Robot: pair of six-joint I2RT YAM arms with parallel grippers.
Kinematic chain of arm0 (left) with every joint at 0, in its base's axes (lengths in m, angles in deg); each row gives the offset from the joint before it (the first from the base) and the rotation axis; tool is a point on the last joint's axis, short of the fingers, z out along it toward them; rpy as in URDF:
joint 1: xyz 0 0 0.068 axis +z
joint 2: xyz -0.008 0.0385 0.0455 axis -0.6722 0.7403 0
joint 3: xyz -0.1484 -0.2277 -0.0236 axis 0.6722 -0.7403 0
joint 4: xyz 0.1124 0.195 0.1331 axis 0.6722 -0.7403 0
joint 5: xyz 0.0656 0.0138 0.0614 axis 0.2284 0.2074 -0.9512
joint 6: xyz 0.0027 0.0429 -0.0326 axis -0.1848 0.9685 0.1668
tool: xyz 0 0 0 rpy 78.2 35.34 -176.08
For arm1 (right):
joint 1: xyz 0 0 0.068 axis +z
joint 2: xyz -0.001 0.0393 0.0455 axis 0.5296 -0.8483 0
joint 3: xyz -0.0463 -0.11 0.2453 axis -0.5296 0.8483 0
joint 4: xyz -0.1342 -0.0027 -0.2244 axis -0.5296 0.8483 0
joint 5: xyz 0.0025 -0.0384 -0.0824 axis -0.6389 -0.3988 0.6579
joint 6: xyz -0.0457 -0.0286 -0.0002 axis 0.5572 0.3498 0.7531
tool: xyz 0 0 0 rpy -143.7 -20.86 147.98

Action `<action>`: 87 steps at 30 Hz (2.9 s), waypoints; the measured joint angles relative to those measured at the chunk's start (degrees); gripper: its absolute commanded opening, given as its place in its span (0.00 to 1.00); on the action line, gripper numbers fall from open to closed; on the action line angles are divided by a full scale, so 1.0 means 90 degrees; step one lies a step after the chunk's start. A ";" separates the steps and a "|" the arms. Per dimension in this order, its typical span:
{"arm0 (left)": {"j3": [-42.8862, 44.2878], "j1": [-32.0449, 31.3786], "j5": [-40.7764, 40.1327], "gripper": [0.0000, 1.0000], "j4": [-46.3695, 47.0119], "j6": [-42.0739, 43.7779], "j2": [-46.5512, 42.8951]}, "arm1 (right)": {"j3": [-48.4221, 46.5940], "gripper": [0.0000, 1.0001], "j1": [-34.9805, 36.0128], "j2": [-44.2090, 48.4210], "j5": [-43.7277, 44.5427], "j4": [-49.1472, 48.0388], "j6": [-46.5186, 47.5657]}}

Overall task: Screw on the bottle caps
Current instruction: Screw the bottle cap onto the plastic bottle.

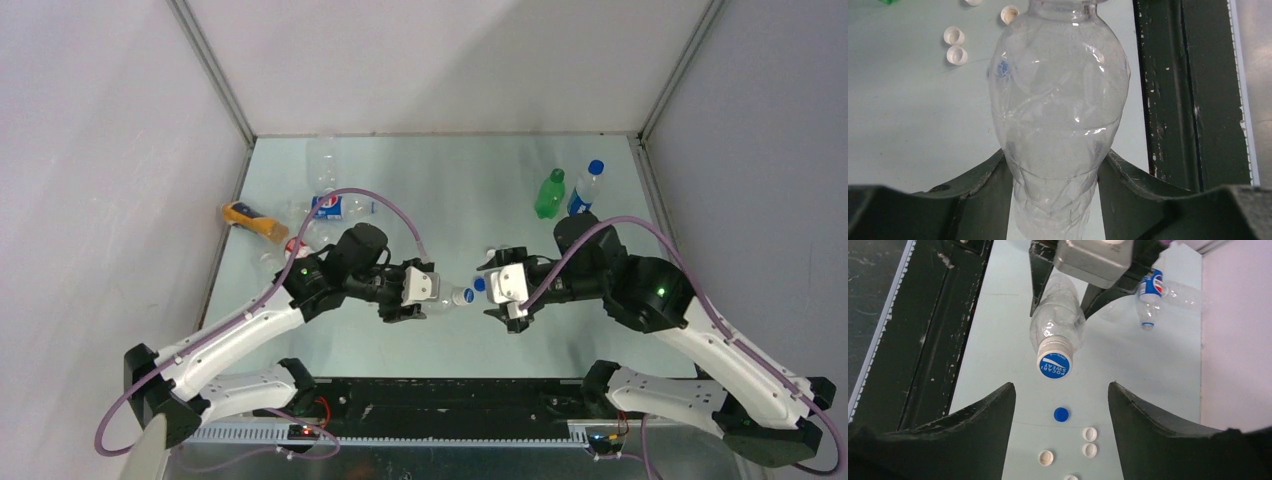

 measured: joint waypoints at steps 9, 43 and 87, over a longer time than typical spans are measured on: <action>0.0143 0.0005 0.0231 0.00 -0.0138 0.0129 0.0015 | -0.0002 0.55 0.0255 -0.0345 0.0019 0.0095 0.0372; -0.0835 -0.0525 -0.2035 0.00 0.0838 -0.0068 -0.0741 | -0.0102 0.00 0.0474 -0.1462 0.1472 -0.0614 -0.4090; 0.0306 -0.0772 -0.0894 0.00 -0.0136 -0.0209 -0.0083 | 0.0333 0.56 0.0644 0.0058 0.0435 -0.0095 -0.0090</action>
